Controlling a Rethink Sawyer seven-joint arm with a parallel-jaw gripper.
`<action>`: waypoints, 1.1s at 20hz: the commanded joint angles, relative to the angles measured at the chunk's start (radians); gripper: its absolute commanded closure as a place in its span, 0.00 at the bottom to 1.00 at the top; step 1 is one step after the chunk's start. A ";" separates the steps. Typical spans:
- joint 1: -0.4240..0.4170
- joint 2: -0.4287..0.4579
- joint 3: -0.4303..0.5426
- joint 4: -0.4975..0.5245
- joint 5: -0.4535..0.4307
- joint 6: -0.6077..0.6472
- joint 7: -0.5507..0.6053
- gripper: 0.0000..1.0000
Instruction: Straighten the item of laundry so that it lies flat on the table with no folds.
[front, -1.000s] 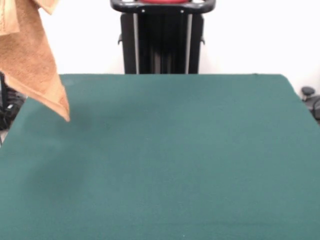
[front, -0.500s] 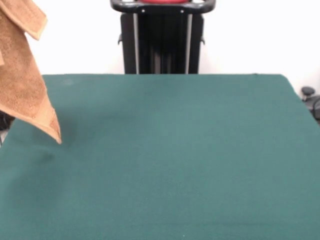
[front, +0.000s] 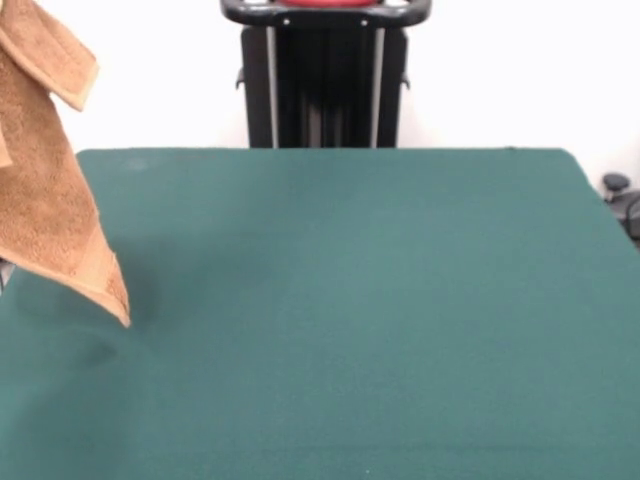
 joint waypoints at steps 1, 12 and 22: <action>0.064 0.120 -0.009 -0.158 0.038 0.147 -0.037 1.00; 0.194 0.254 -0.154 -0.289 -0.213 0.111 0.141 1.00; 0.249 0.323 -0.153 -0.303 -0.539 0.203 0.461 1.00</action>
